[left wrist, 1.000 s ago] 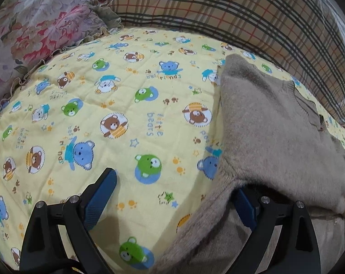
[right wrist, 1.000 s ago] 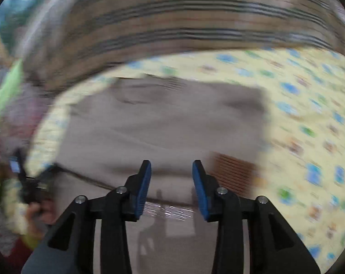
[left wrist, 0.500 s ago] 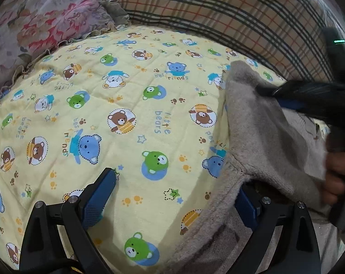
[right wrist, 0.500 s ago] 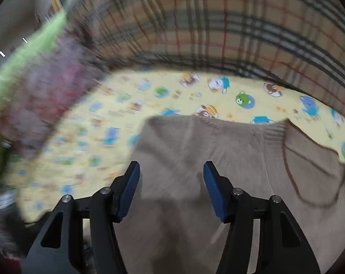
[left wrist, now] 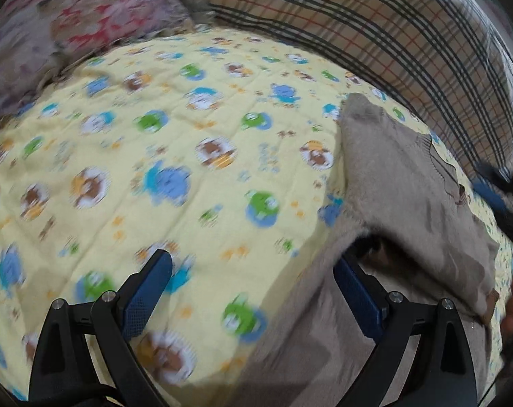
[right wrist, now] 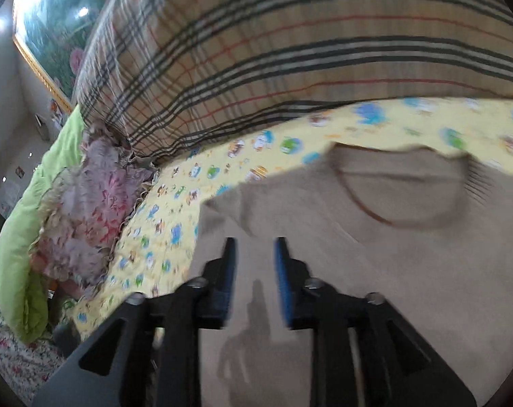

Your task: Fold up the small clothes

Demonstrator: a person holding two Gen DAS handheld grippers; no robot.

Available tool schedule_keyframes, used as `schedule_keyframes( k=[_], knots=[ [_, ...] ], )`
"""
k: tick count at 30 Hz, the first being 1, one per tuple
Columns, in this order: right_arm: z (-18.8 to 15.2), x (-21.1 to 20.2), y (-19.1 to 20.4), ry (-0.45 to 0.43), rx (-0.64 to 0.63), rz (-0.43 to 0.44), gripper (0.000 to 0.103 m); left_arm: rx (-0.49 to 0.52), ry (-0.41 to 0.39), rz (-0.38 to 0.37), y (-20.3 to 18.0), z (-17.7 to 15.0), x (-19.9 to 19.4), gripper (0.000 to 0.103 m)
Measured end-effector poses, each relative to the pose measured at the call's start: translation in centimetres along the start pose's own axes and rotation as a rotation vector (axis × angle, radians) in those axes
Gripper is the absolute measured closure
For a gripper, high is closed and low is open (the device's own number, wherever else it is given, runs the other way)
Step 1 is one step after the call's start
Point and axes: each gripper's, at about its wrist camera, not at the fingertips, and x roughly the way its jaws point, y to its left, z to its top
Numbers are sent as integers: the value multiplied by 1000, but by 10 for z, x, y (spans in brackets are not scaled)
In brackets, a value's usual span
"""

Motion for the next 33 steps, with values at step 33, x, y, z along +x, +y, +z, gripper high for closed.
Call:
schedule_keyframes(
  k=[33],
  knots=[
    [-249, -253, -83, -121, 241, -238, 43, 158, 196, -82, 46, -138, -131, 7]
  ],
)
